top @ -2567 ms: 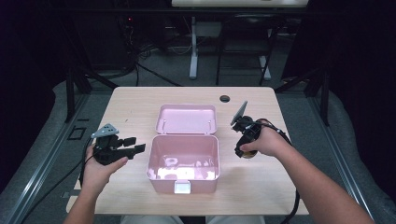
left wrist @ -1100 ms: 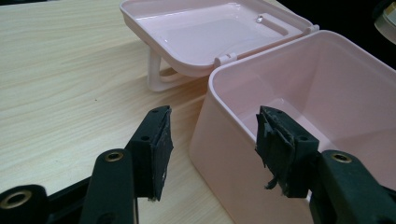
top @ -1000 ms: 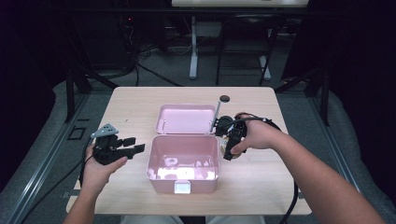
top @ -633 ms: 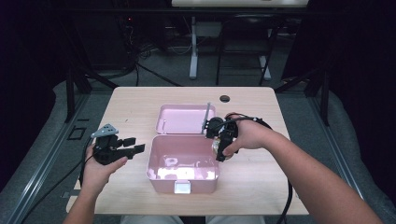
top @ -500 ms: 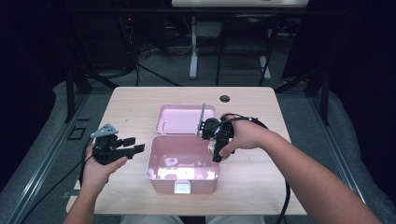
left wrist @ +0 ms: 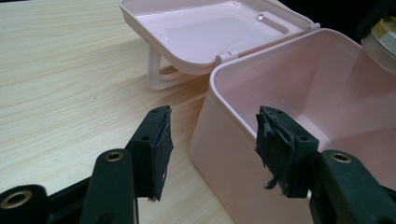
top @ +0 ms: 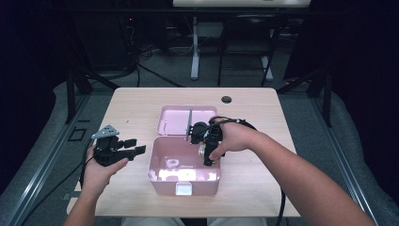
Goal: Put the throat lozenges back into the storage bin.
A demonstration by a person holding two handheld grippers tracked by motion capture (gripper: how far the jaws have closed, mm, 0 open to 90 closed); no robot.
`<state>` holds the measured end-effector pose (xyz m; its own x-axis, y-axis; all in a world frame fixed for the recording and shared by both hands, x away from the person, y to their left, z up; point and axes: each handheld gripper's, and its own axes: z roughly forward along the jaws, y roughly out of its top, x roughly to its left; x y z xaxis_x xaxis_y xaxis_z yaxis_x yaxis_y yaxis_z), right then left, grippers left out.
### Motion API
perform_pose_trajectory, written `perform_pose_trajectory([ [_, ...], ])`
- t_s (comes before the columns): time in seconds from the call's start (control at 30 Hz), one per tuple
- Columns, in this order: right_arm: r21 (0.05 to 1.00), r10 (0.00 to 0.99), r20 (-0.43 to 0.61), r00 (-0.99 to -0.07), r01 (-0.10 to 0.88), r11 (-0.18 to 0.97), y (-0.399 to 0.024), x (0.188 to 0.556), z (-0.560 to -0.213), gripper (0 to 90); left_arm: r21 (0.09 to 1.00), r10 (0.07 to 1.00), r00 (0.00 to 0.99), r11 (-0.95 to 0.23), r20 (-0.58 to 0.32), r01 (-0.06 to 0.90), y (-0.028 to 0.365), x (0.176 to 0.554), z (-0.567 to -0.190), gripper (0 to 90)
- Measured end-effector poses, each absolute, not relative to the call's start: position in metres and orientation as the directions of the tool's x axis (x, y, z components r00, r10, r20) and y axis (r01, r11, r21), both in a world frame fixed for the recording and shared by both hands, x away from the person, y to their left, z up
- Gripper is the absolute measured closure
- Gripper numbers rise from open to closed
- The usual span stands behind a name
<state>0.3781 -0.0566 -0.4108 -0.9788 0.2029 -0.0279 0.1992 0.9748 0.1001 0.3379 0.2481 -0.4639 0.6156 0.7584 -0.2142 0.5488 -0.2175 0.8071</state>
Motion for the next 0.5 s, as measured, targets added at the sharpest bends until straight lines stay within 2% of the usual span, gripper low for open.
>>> perform_pose_trajectory([
  [0.5,0.092,0.15,-0.022,-0.988,0.148,0.985,-0.048,0.376,-0.425,19.9,0.806,0.759,0.615,-0.219,-0.213,0.549,0.249,0.338,-0.464,45.4],
])
